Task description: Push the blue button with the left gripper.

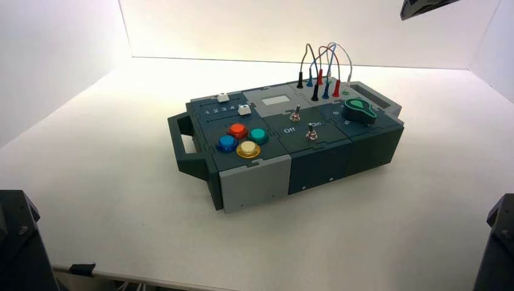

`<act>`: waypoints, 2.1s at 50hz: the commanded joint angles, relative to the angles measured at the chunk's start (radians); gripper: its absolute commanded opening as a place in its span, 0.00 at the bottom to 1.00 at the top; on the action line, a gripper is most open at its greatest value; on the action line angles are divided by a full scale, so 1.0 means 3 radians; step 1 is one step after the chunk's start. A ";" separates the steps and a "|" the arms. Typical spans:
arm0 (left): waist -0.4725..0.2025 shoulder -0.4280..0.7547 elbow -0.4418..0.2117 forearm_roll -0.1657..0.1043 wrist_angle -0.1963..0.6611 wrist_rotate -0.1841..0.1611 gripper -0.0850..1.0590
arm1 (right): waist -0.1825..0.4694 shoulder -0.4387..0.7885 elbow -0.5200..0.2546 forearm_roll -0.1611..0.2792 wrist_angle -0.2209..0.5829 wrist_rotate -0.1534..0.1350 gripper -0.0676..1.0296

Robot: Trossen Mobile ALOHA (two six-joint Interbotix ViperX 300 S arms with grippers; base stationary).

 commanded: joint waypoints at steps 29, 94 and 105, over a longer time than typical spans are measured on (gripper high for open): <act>-0.0010 -0.0082 -0.0046 0.0000 -0.0020 0.0031 0.05 | -0.0005 -0.0031 -0.0036 0.0005 -0.0015 0.0010 0.04; -0.1411 0.1294 -0.0353 -0.0102 0.0839 -0.0005 0.05 | -0.0005 0.0169 -0.0077 0.0020 0.0026 0.0015 0.04; -0.1616 0.1508 -0.0389 -0.0102 0.0839 -0.0005 0.05 | -0.0005 0.0159 -0.0072 0.0020 0.0026 0.0015 0.04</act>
